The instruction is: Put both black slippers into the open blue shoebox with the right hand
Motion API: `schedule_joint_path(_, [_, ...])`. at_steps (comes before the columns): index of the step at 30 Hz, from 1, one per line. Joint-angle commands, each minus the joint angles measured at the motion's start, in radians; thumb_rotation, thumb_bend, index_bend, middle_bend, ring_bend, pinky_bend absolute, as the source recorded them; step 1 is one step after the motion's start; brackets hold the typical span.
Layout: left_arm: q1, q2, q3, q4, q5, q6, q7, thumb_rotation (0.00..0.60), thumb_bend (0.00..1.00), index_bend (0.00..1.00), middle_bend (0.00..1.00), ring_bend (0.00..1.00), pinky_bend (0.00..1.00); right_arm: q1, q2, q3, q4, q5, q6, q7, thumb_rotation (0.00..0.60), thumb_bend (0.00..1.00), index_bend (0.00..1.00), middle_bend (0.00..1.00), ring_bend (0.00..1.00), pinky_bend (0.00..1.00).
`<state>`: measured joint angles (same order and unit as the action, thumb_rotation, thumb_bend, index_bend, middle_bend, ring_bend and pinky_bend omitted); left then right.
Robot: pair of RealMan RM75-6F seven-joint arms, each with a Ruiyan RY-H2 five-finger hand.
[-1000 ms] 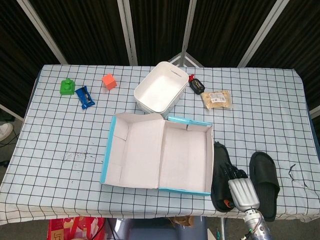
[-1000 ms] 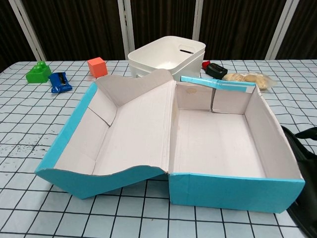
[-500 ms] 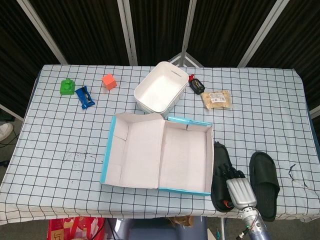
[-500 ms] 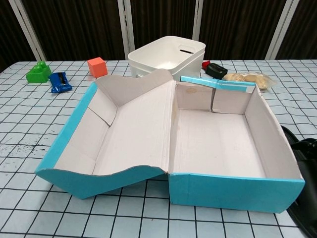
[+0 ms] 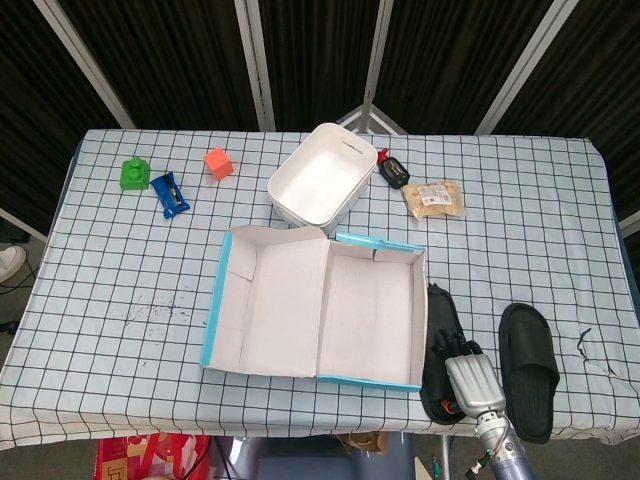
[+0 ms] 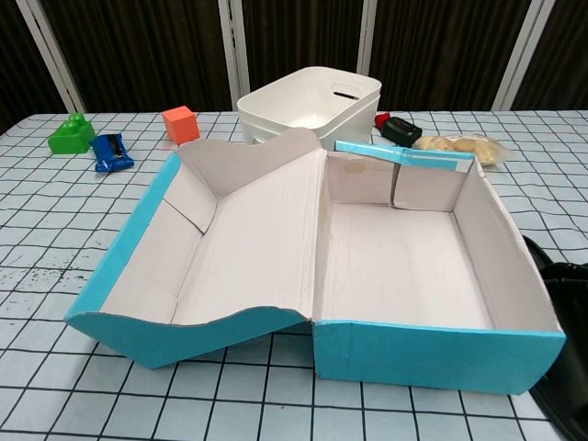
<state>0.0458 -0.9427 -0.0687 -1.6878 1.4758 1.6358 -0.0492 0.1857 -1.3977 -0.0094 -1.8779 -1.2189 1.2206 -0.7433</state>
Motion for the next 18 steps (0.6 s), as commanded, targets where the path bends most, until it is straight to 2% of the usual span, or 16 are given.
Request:
schedule_joint_path(1, [0.0,0.0,0.001,-0.001,0.001,-0.001,0.001,0.6,0.37,0.03,0.0,0.0,0.03,0.003,-0.003,0.001,0.0,-0.004,0.007,0.009,0.6,0.12,0.4,0.12,0.1,0.16])
schedule_joint_path(18, [-0.001,0.0,0.003,-0.004,0.002,-0.003,0.013,0.6,0.37,0.03,0.0,0.0,0.03,0.032,0.051,-0.018,-0.066,0.048,-0.006,-0.003,0.6,0.13,0.58,0.12,0.1,0.14])
